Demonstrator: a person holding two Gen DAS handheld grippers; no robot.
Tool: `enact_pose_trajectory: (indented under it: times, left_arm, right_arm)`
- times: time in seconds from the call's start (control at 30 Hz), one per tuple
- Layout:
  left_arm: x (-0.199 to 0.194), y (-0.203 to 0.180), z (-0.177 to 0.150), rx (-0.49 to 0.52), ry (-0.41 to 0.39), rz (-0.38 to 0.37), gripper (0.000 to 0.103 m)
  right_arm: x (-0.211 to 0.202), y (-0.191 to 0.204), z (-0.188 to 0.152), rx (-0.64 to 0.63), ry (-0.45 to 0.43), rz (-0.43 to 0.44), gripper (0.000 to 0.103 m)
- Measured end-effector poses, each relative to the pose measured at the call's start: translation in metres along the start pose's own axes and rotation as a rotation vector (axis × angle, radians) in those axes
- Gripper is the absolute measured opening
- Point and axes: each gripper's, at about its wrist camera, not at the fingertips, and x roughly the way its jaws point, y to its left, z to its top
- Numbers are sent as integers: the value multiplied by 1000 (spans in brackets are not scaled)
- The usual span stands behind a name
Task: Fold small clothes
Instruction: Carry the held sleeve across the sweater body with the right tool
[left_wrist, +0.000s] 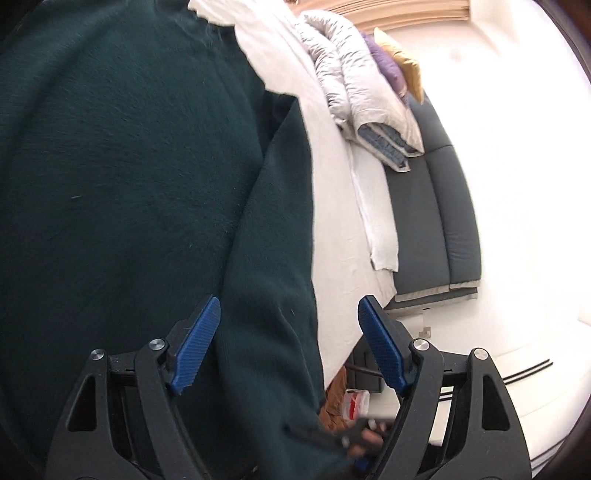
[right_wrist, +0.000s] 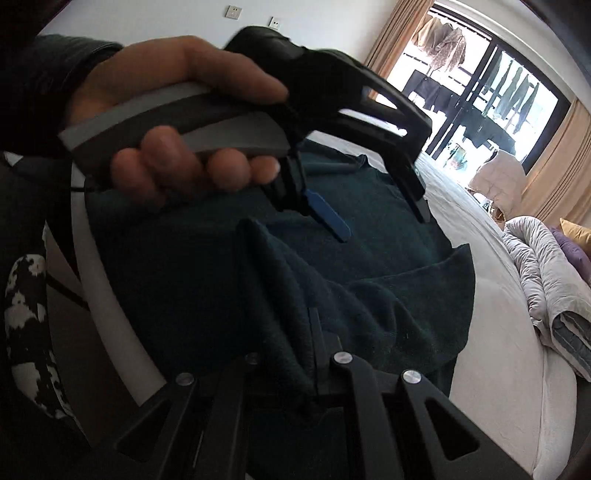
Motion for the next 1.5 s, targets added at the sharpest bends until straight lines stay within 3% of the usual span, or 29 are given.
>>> enact_pose_trajectory:
  times: [0.13, 0.27, 0.43, 0.6, 0.73, 0.83, 0.93, 0.97, 1.0, 1.07, 1.23, 1.4, 1.5]
  left_arm:
    - [31, 0, 25, -22, 24, 42, 76]
    - [59, -8, 55, 16, 0, 116, 76]
    - [89, -11, 106, 8, -37, 179, 76]
    - [123, -14, 153, -1, -25, 210, 76]
    - [146, -9, 189, -45, 3, 196, 76]
    - [173, -6, 218, -58, 73, 188, 76]
    - [187, -5, 246, -54, 77, 159, 76]
    - [190, -5, 251, -43, 69, 144, 73]
    - [193, -5, 255, -34, 69, 137, 50]
    - [204, -2, 261, -43, 96, 134, 24]
    - [208, 1, 261, -40, 39, 112, 9]
    - [171, 20, 283, -150, -181, -2, 7]
    - [155, 33, 297, -205, -256, -14, 7]
  right_arm:
    - [-22, 1, -3, -21, -23, -50, 9]
    - [-37, 1, -6, -17, -40, -77, 9]
    - [-50, -2, -8, 14, -81, -84, 9]
    - [-58, -6, -17, 42, -126, -67, 9]
    - [-59, -13, -19, 55, -149, -56, 9]
    - [-61, -12, -27, 56, -145, -49, 9]
    - [-58, -21, -29, 67, -136, -36, 9]
    - [-57, -21, -30, 68, -129, -31, 9]
    - [-56, -20, -29, 67, -122, -27, 9]
    - [-55, -18, -30, 61, -111, -17, 9]
    - [-48, -11, -29, 16, -79, -33, 9]
    - [-44, -13, -37, -15, -32, -94, 9]
    - [-39, -24, -46, 10, 2, -132, 9]
